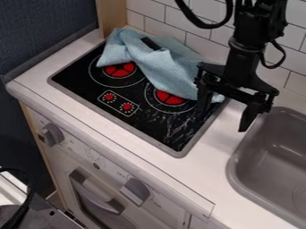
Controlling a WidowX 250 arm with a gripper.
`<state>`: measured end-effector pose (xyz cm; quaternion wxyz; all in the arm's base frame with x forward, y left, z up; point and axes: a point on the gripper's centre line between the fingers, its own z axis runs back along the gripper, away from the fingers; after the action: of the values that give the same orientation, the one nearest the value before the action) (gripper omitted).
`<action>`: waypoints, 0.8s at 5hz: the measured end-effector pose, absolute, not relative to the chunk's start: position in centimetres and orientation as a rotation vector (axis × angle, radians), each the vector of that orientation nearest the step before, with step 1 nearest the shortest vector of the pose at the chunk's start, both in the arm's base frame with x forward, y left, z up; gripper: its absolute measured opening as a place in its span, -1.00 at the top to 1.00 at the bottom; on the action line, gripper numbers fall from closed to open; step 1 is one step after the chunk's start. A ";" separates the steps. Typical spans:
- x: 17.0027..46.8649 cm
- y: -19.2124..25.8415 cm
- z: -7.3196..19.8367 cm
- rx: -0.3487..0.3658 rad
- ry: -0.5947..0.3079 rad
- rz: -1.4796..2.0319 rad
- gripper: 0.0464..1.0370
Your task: Move the white cloth from top edge of the burner to bottom edge of the burner
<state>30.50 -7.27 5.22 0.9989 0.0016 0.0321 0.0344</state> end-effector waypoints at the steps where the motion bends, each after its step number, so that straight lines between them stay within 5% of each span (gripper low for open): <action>1: 30.1 -7.2 4.3 0.012 0.095 0.072 -0.92; 4: 36.1 -1.2 10.5 0.059 -0.012 0.475 -0.92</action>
<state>36.07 -1.22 10.55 0.9715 0.0290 -0.0059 0.2353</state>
